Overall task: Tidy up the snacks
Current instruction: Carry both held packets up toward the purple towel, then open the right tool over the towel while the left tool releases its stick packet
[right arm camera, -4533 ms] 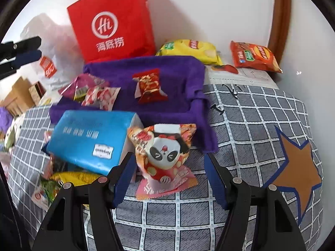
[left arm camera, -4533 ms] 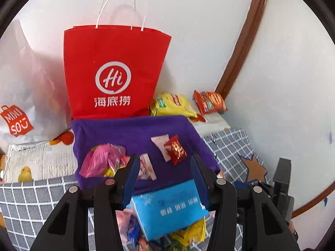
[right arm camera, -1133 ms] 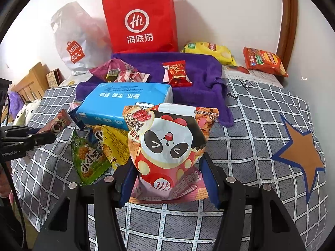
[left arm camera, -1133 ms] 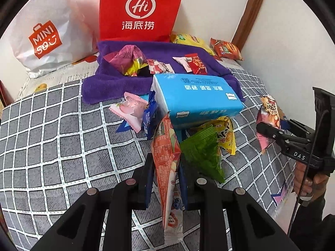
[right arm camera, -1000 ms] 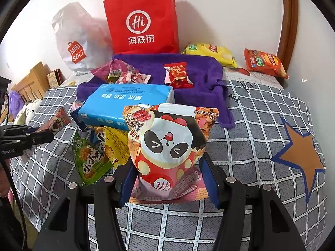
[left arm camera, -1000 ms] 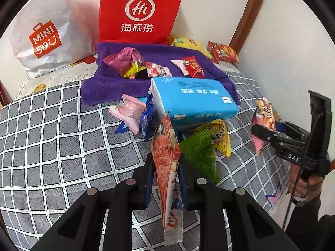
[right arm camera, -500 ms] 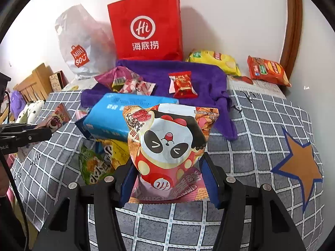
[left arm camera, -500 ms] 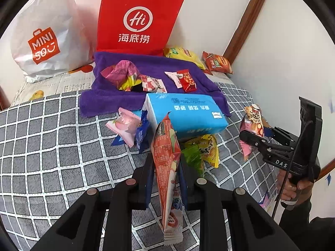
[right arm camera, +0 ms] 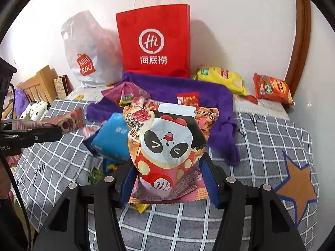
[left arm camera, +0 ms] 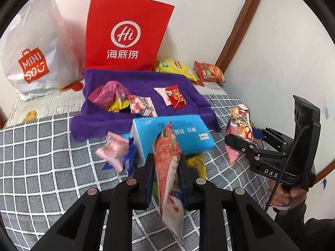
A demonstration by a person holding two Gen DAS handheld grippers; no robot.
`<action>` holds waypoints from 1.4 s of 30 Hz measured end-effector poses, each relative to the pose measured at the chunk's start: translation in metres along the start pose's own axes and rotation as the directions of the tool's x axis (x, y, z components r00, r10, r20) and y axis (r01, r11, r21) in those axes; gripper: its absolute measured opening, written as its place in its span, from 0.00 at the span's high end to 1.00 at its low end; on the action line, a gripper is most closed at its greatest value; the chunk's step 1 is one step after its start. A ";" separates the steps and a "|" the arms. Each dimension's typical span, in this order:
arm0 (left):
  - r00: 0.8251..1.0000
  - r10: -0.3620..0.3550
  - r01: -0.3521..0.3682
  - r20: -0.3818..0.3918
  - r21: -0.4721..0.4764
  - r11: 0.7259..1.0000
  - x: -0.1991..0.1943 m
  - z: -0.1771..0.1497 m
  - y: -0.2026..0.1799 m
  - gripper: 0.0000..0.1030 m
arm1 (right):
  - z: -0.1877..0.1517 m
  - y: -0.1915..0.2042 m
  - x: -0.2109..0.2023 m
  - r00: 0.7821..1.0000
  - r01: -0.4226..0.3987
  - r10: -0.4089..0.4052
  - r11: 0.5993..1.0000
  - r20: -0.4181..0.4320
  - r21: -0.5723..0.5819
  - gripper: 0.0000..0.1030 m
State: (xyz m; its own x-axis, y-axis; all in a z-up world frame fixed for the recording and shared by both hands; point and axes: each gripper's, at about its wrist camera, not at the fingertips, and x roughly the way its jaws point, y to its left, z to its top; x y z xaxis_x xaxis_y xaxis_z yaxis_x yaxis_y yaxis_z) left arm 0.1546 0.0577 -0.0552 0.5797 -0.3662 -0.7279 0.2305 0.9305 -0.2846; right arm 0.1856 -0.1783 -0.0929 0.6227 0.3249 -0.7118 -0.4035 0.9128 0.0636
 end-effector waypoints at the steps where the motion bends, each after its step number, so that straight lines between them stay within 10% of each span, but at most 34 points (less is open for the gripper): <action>1: 1.000 -0.003 0.003 0.001 0.000 1.000 0.000 0.002 -0.001 0.81 | 0.002 0.001 0.000 1.000 -0.002 0.002 1.000 0.004 0.000 0.44; 42: 0.999 0.021 -0.019 0.043 -0.056 0.998 0.067 0.134 0.030 0.83 | 0.148 -0.033 0.081 0.999 0.010 -0.009 1.000 0.041 -0.001 0.44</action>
State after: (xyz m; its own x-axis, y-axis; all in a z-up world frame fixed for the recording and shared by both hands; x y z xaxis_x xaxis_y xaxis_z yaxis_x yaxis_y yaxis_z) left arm 0.3046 0.0609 -0.0287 0.6177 -0.3463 -0.7061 0.1753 0.9358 -0.3057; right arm 0.3481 -0.1452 -0.0492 0.6537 0.3262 -0.6828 -0.3981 0.9156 0.0563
